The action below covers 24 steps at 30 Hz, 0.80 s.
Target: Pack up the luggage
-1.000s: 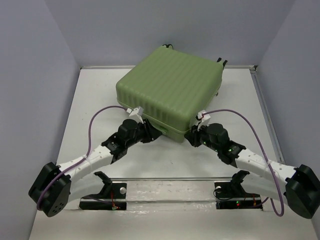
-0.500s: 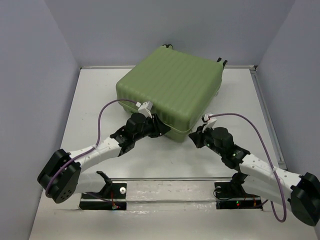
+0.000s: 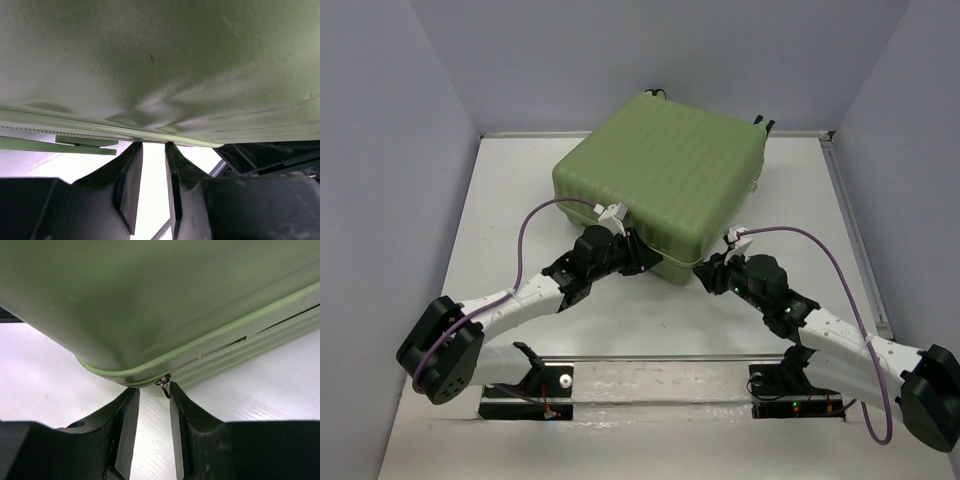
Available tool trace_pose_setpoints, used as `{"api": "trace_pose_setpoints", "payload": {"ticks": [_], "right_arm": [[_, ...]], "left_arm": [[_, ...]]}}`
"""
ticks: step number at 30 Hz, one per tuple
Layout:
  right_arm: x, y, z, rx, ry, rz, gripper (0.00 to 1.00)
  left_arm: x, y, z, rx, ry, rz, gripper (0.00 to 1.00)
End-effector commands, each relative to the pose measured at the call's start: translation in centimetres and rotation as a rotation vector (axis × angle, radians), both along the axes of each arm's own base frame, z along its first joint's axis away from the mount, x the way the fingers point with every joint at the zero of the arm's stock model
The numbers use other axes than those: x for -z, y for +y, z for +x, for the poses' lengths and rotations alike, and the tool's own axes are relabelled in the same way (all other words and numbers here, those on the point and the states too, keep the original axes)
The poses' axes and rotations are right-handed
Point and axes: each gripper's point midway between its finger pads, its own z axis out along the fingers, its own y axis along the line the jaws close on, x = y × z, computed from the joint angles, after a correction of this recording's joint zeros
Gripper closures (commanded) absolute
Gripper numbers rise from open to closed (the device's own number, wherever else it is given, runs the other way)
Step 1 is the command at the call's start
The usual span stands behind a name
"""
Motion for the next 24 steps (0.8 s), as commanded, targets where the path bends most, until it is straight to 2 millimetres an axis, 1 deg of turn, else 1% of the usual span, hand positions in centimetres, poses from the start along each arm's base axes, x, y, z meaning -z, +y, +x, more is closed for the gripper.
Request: {"api": "trace_pose_setpoints", "payload": {"ticks": [1, 4, 6, 9, 12, 13, 14, 15, 17, 18, 20, 21, 22, 23, 24], "right_arm": [[-3.2, 0.4, 2.1, 0.034, -0.110, 0.020, 0.66], [-3.2, 0.2, 2.7, 0.061, -0.127, 0.010, 0.70], [-3.3, 0.1, 3.0, 0.076, -0.136, 0.012, 0.75], [-3.4, 0.5, 3.3, 0.070, -0.144, 0.020, 0.92], [-3.6, 1.0, 2.5, 0.032, -0.140, 0.056, 0.93], [-3.6, 1.1, 2.2, 0.019, -0.129, 0.064, 0.93], [-3.6, 1.5, 1.5, -0.017, -0.110, 0.078, 0.93], [-3.2, 2.0, 0.3, -0.045, -0.066, 0.083, 0.93], [-2.5, 2.3, -1.2, -0.067, -0.019, 0.067, 0.93], [-1.8, 2.8, -2.9, -0.094, 0.025, 0.052, 0.93], [-1.6, 3.6, -4.6, -0.128, 0.066, 0.048, 0.93], [-1.0, 3.9, -5.8, -0.147, 0.116, 0.041, 0.93], [-0.7, 5.1, -7.7, -0.206, 0.143, 0.035, 0.93], [-0.5, 5.7, -8.4, -0.224, 0.160, 0.031, 0.93], [-0.7, 6.5, -9.1, -0.242, 0.174, 0.033, 0.93]], "left_arm": [[-3.4, -1.5, 0.7, 0.023, -0.082, -0.076, 0.65], [-3.2, -1.4, 0.5, 0.022, -0.080, -0.075, 0.65], [-3.2, -1.4, 0.4, 0.024, -0.079, -0.074, 0.65], [-2.8, -1.6, 0.2, 0.031, -0.071, -0.071, 0.65], [-3.0, -2.1, 0.3, 0.038, -0.072, -0.074, 0.65], [-3.5, -2.4, 0.5, 0.038, -0.081, -0.082, 0.65], [-3.8, -2.6, 0.7, 0.038, -0.086, -0.086, 0.65], [-4.4, -2.8, 1.2, 0.028, -0.098, -0.095, 0.67], [-5.3, -3.1, 1.8, 0.016, -0.115, -0.106, 0.69], [-5.3, -3.3, 2.2, 0.009, -0.118, -0.104, 0.69], [-6.0, -4.1, 3.0, 0.009, -0.126, -0.113, 0.70], [-6.1, -4.4, 3.1, 0.015, -0.122, -0.118, 0.70], [-6.7, -4.9, 3.3, 0.020, -0.129, -0.130, 0.71], [-6.7, -5.1, 3.4, 0.021, -0.128, -0.131, 0.71], [-6.2, -5.5, 3.6, 0.024, -0.120, -0.124, 0.71]]}}
